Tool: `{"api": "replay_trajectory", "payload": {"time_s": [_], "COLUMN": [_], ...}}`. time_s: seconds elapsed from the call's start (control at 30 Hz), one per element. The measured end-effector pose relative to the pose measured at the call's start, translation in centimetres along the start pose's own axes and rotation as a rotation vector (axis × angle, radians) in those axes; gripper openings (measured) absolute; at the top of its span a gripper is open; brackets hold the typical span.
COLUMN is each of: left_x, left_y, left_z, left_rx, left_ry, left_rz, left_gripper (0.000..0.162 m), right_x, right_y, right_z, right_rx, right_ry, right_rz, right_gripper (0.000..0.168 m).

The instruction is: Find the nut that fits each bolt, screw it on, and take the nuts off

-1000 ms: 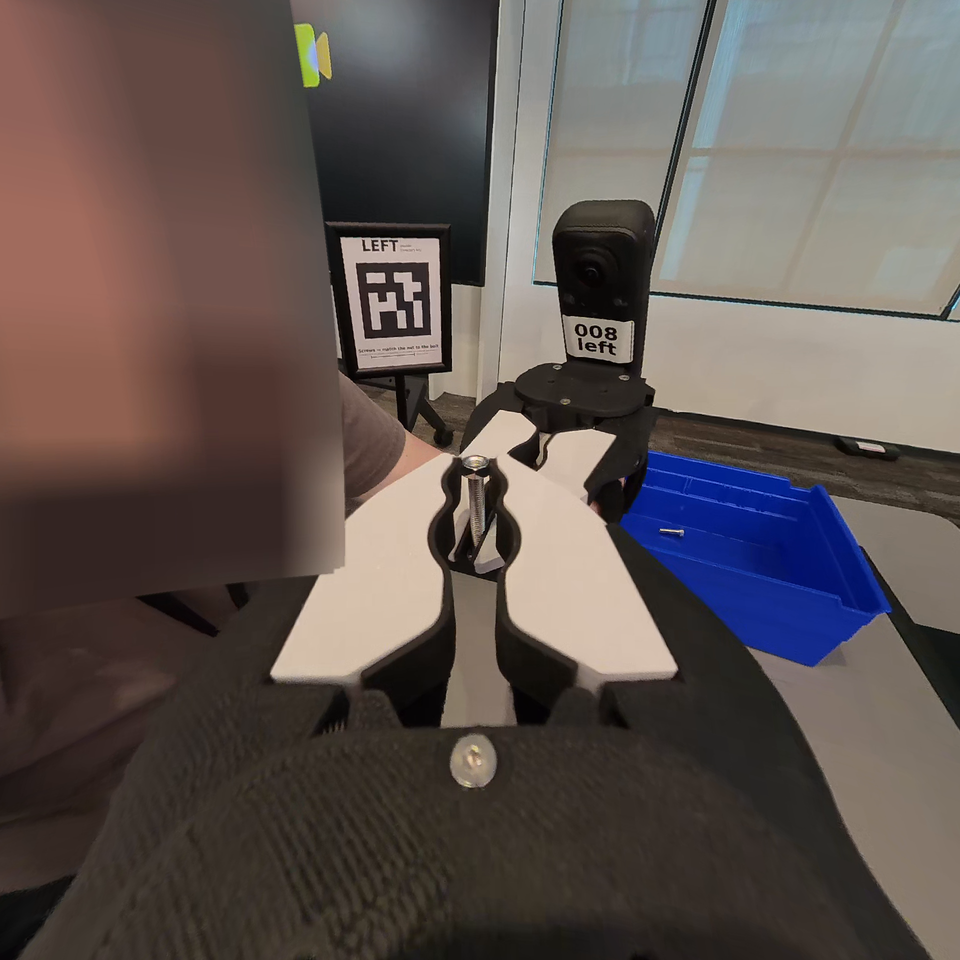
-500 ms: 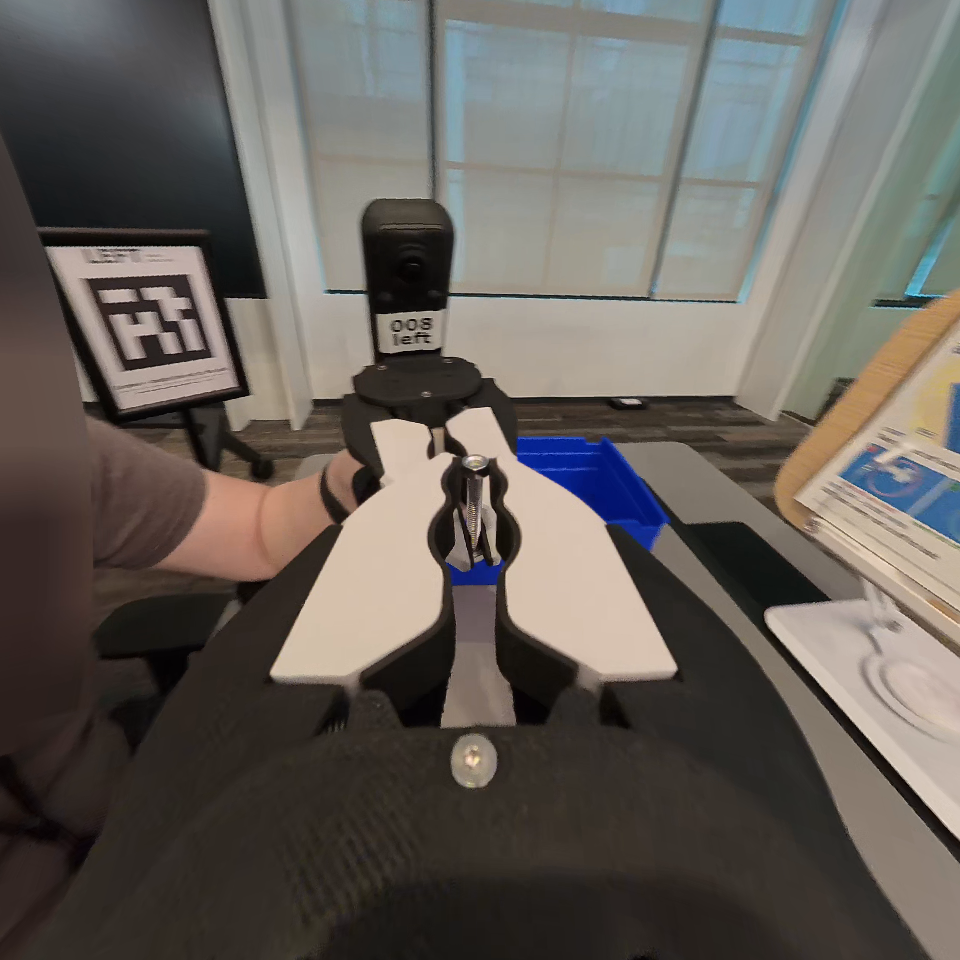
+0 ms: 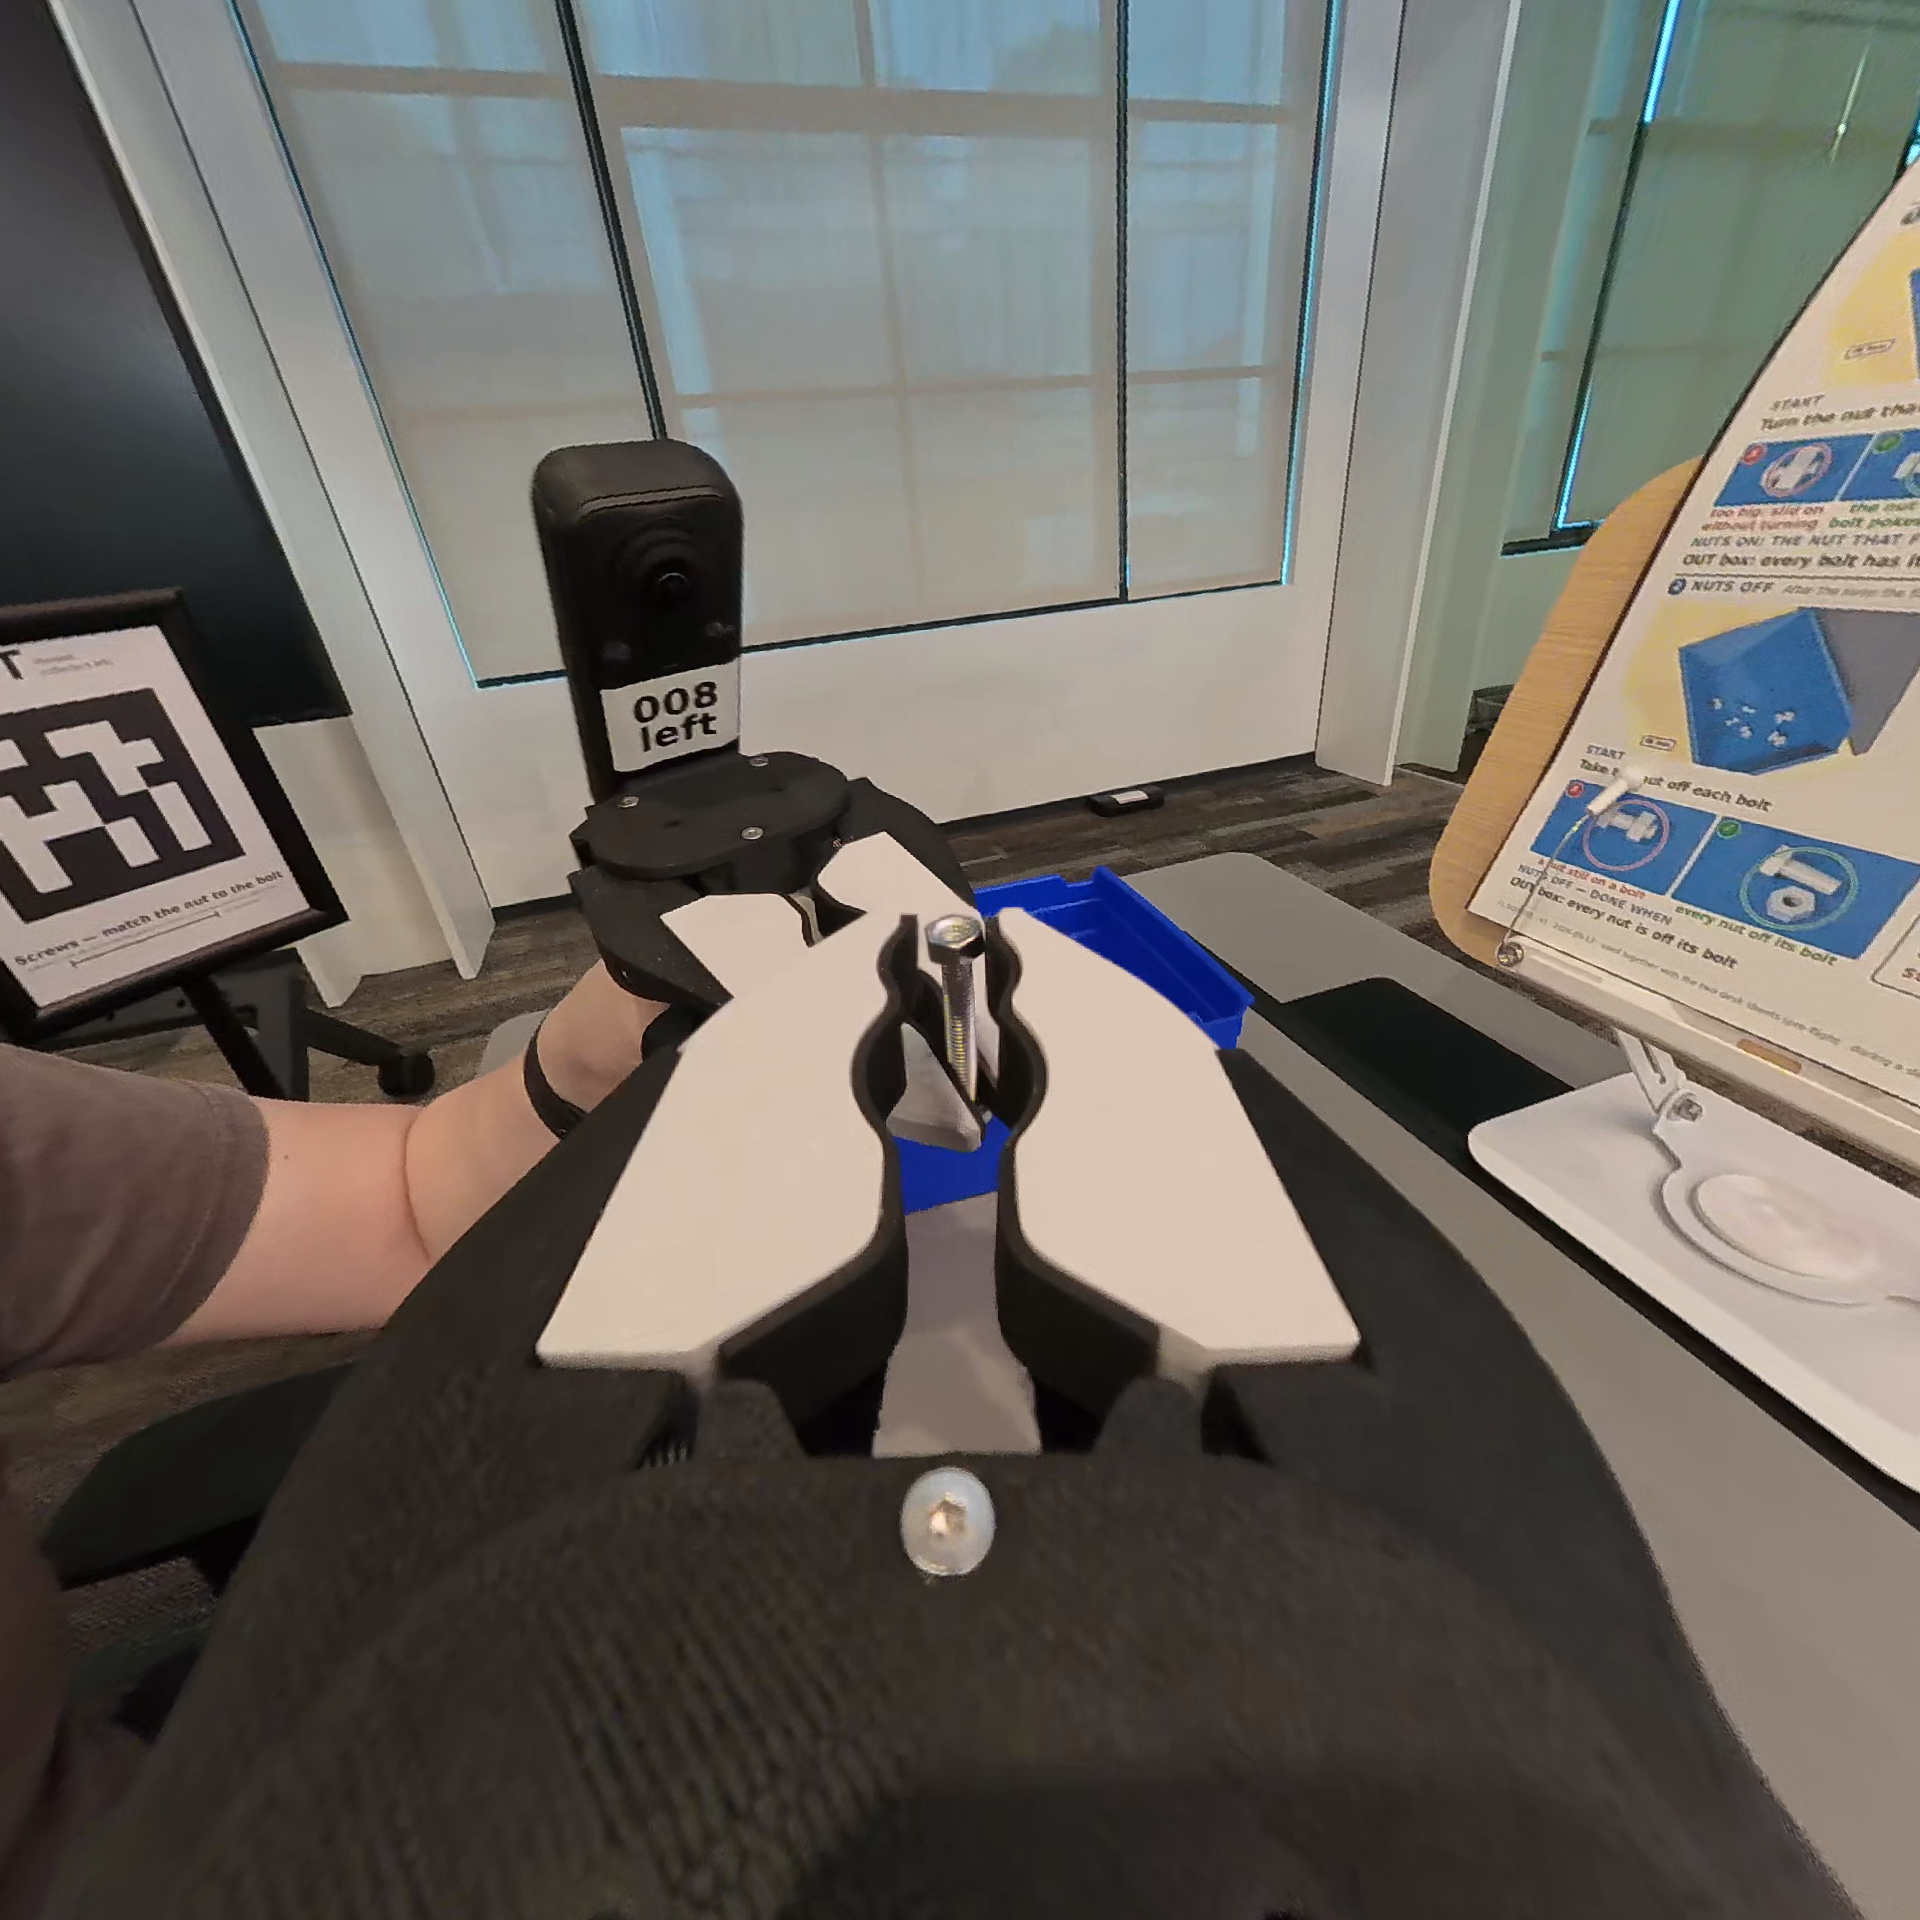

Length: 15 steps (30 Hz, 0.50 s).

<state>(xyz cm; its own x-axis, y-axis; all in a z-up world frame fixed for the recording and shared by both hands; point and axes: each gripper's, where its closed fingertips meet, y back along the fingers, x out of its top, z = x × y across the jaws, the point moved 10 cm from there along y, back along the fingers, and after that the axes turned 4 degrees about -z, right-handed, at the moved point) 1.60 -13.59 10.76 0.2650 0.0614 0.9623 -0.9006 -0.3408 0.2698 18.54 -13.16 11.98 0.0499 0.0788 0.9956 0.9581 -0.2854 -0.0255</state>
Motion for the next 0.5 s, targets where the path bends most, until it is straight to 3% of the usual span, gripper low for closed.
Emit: {"api": "replay_trajectory", "payload": {"time_s": [0.13,0.27,0.43,0.5], "left_x": [0.0,0.4,0.6,0.5], "left_y": [0.1,0.3,0.3,0.2], "left_z": [-0.1,0.8,2.0,2.3], "left_rx": [-0.042,-0.248,-0.509,-0.562], "left_ry": [0.013,0.012,-0.047,-0.044], "left_rz": [-0.001,0.047,0.088,0.085], "left_gripper": [0.005,0.005,0.005,0.005], "right_x": [0.8,2.3,1.8,1.6], "right_y": [0.3,2.3,2.8,2.6], "right_z": [-0.5,-0.5,0.0,-0.1], "right_rx": [0.028,0.121,0.562,0.644], "right_ry": [0.063,0.154,0.054,0.018], "right_rz": [-0.005,0.085,0.095,0.134], "right_gripper": [0.040,0.037,0.031,0.026]}}
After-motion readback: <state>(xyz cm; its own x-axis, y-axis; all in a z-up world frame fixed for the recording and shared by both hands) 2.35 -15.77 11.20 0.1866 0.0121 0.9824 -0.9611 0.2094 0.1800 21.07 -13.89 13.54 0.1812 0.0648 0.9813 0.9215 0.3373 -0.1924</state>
